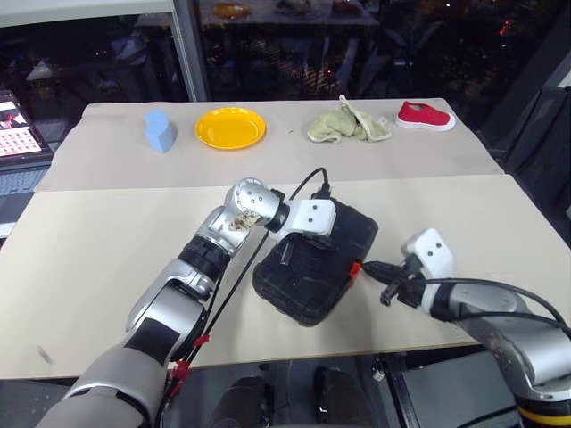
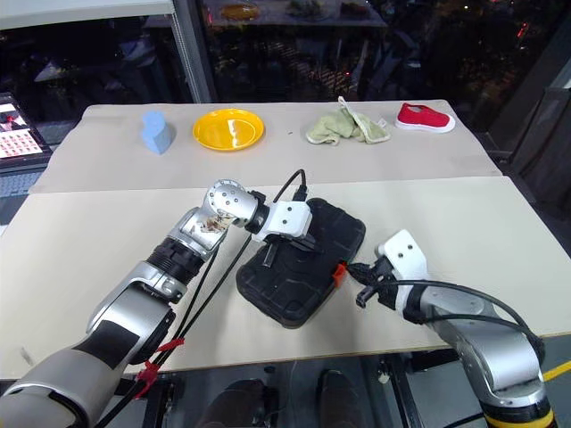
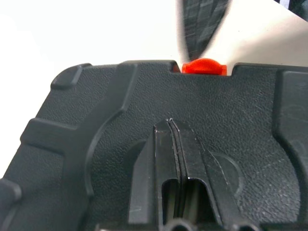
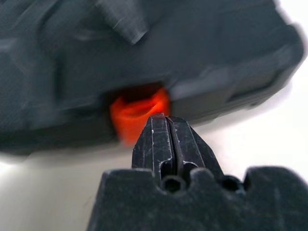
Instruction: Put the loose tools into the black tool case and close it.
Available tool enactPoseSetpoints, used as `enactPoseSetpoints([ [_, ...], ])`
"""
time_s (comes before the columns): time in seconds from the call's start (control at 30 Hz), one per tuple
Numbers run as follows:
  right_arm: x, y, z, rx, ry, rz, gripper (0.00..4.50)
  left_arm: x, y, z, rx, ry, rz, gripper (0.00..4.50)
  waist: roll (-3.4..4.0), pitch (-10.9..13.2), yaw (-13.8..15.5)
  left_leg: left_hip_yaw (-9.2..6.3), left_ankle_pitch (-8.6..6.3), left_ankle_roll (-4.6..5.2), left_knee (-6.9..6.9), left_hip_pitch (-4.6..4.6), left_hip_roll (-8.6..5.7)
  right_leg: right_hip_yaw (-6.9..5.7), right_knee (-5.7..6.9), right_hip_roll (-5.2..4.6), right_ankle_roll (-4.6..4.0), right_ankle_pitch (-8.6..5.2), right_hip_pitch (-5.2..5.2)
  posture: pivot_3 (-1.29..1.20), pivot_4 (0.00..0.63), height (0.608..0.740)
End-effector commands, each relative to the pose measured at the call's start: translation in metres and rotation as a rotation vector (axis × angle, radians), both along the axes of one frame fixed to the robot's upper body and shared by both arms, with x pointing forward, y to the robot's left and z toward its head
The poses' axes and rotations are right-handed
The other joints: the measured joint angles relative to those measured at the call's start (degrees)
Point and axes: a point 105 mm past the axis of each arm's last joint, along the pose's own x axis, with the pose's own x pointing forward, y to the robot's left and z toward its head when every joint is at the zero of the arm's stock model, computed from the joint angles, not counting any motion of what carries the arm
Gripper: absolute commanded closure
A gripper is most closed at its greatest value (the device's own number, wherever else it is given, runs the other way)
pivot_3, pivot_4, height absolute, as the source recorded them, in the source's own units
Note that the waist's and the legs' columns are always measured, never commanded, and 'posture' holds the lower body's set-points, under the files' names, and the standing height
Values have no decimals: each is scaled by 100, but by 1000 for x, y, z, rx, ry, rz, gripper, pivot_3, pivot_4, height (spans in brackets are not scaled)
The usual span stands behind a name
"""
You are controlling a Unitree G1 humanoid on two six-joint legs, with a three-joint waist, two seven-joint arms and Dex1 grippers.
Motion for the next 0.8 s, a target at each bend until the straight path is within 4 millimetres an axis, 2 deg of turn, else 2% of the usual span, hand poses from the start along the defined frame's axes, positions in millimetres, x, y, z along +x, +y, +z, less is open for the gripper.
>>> enactPoseSetpoints([
  [0.03, -2, 16, 16, 43, -52, 68, 4500, 0, 4, -25, 73, 55, 35, 4428, 2, -1, -7, 0, 2, -3, -3, 1, 0, 1, 1, 0, -1, 1, -2, 0, 150, 740],
  [0.2, -14, -7, 13, -5, -29, 30, 4500, 9, 16, -27, 42, 94, 125, 4428, 4, -2, 29, -2, 3, -6, -4, -1, 4, -2, 1, 0, -1, 0, 0, 0, 150, 740],
  [0.27, -23, -21, 19, 1, -22, 19, 4500, 12, 27, -21, 0, 162, 182, 3931, 4, -2, 30, -2, 1, -2, -4, -2, 4, -3, -1, 1, -1, 0, 1, 0, 150, 740],
  [0.33, -35, -34, 30, 22, -20, 40, 3920, 14, 45, -10, -47, 224, 235, 3444, 8, -2, 4, 2, -3, 6, -4, -4, -2, 2, -1, 1, -1, 0, -5, 0, 150, 740],
  [0.37, -41, -38, 36, 31, -19, 60, 3719, 14, 55, -4, -70, 244, 261, 3058, 7, -1, -17, 5, -4, 8, -5, -4, -2, 4, 0, 1, -1, 0, -7, 0, 150, 740],
  [0.4, -46, -43, 41, 34, -17, 79, 3334, 15, 64, 2, -89, 262, 288, 2678, 12, -1, -30, 5, -5, 7, -5, -6, -1, 4, 0, 5, -1, 1, -11, 0, 150, 740],
  [0.47, -58, -56, 52, 25, -3, 118, 2746, 13, 99, 18, -141, 316, 371, 2076, 13, 1, -38, 6, -3, 3, -15, -2, 1, 6, 2, 9, -2, 1, -16, 0, 150, 740],
  [0.5, -62, -60, 56, 22, 4, 134, 2296, 9, 113, 23, -154, 337, 398, 1596, 13, 1, -50, 7, -1, -4, -26, -5, 4, 8, 2, 10, -3, 0, -25, 0, 150, 740],
  [0.57, -68, -69, 62, 28, 19, 155, 1691, -2, 131, 31, -167, 374, 416, 1013, 9, 3, -66, 11, 8, -18, -55, -7, 8, 11, 9, 14, -8, 2, -49, 0, 150, 740],
  [0.63, -73, -82, 77, 70, 29, 179, 912, -25, 170, 52, -192, 454, 457, 226, 10, 5, -40, 10, 13, -26, -68, -13, 13, 8, 11, 17, -35, 13, -64, 0, 150, 740],
  [0.67, -73, -88, 86, 95, 24, 188, 599, -38, 190, 62, -187, 489, 494, 16, 9, 15, -47, 10, 14, -28, -71, -20, 13, 8, 12, 16, -53, 16, -72, 0, 150, 740],
  [0.7, -72, -92, 95, 112, 12, 192, 224, -48, 207, 68, -176, 492, 533, 0, 8, 26, -71, 12, 14, -29, -72, -28, 13, 10, 18, 16, -63, 15, -83, 0, 150, 740],
  [0.73, -70, -96, 100, 122, 4, 192, 71, -54, 213, 71, -170, 484, 564, 0, 6, 31, -84, 13, 14, -36, -72, -32, 13, 10, 25, 17, -73, 11, -92, 0, 150, 740],
  [0.8, -66, -103, 106, 132, -5, 190, 71, -59, 223, 76, -198, 462, 617, 0, 8, 32, -37, 8, 17, -53, -71, -26, 13, -1, 25, 14, -86, 3, -83, 0, 150, 740],
])
